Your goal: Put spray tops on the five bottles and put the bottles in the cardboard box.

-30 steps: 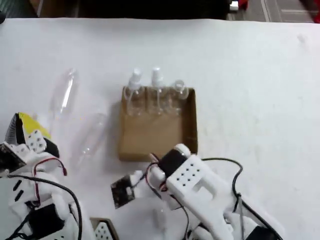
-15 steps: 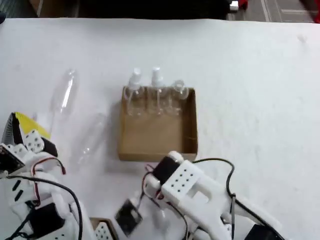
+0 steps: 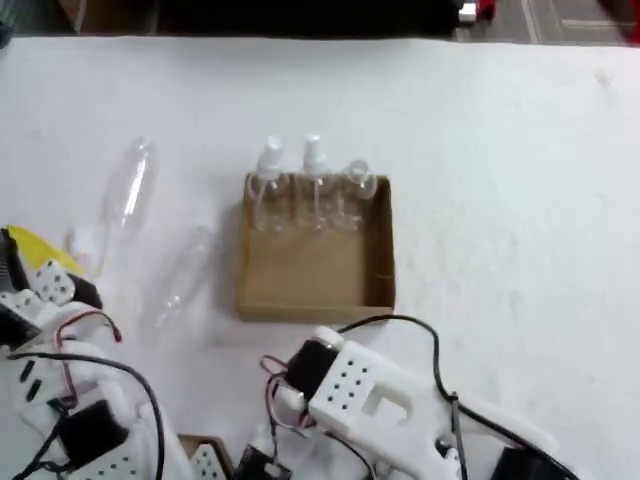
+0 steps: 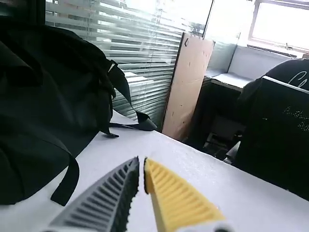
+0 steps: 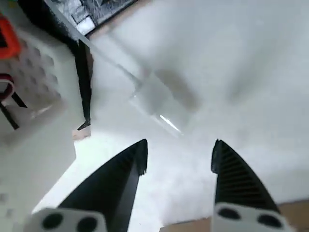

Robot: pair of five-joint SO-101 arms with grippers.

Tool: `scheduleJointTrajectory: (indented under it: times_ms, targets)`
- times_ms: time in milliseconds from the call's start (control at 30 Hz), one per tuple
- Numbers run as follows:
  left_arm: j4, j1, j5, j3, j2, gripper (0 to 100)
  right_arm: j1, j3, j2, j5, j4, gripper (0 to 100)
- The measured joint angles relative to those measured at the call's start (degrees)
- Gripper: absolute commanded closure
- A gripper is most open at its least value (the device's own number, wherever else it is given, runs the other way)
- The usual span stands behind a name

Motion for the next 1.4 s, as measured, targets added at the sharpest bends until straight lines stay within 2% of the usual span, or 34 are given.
scheduleJointTrajectory:
  times_ms: [500,867,1067,1200,1400]
  targets:
    - [0.00,1.32,0.09,0.00,0.00,97,2.64,-2.73,19.16,0.53,-3.25,80.3]
    - [0.00,1.32,0.09,0.00,0.00,97,1.14,-3.69,21.71,0.53,-5.71,82.3]
    - [0.00,1.67,0.09,0.00,0.00,97,0.88,-3.69,22.77,-8.18,-12.13,95.8]
    - [0.00,1.67,0.09,0.00,0.00,97,2.81,-3.78,22.68,-10.73,-15.65,96.3]
    - [0.00,1.67,0.09,0.00,0.00,97,10.73,-8.88,22.77,-15.30,-17.23,96.3]
